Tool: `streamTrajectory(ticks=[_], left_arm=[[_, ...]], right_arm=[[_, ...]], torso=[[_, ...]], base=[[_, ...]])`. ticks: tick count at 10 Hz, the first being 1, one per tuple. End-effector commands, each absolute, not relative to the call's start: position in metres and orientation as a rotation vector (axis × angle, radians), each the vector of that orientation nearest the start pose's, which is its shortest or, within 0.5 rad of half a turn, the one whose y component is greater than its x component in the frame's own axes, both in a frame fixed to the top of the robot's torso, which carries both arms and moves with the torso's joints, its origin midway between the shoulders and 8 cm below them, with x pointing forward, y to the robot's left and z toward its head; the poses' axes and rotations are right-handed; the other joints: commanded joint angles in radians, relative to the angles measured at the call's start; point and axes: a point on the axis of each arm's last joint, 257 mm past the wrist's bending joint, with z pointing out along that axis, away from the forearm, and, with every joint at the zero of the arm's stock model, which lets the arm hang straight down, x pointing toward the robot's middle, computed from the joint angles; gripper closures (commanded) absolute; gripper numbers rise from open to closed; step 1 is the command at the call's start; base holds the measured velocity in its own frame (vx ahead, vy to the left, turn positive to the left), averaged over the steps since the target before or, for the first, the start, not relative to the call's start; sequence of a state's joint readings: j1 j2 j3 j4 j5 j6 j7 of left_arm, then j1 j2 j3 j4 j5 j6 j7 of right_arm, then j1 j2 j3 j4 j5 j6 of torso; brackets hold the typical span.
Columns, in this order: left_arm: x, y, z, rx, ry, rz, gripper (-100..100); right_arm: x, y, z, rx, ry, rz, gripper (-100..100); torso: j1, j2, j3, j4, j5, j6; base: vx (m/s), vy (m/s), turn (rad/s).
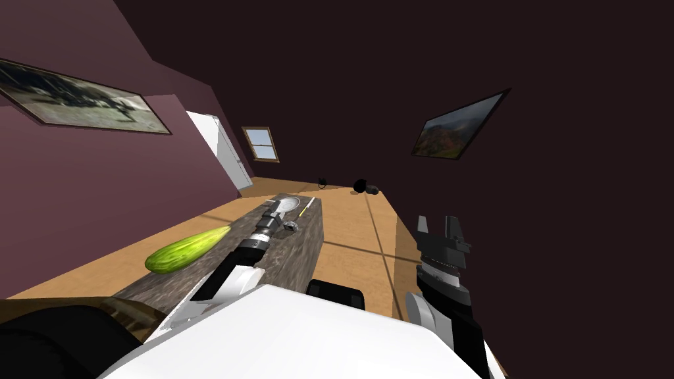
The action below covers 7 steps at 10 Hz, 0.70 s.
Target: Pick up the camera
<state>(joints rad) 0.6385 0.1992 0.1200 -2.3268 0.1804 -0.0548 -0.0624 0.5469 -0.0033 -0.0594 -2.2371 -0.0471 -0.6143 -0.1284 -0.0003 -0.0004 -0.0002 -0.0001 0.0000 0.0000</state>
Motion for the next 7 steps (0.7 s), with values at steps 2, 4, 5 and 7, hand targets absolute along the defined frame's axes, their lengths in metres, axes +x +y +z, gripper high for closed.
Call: streamTrajectory(ticks=[2,4,5,7], left_arm=[[0.358,0.366,-0.103,-1.042,1.089,-0.977,-100],[0.353,0.378,-0.112,-1.079,1.121,-0.933,-100],[0.348,0.389,-0.118,-1.104,1.143,-0.896,-100],[0.341,0.401,-0.128,-1.147,1.176,-0.851,-100]], right_arm=[[0.323,-0.308,0.014,0.695,0.526,1.379,0],[0.323,-0.308,0.014,0.695,0.526,1.379,0],[0.323,-0.308,0.014,0.695,0.526,1.379,0],[0.323,-0.308,0.014,0.695,0.526,1.379,0]], torso=[[0.0,0.0,0.0,0.0,0.0,0.0],[0.0,-0.001,0.0,0.0,0.0,0.0],[0.0,0.0,0.0,0.0,0.0,0.0],[0.0,-0.001,-0.001,0.0,0.0,0.0]], base=[[0.015,-0.008,0.007],[0.017,-0.005,0.002],[0.022,-0.007,-0.001],[0.023,-0.007,-0.002]])
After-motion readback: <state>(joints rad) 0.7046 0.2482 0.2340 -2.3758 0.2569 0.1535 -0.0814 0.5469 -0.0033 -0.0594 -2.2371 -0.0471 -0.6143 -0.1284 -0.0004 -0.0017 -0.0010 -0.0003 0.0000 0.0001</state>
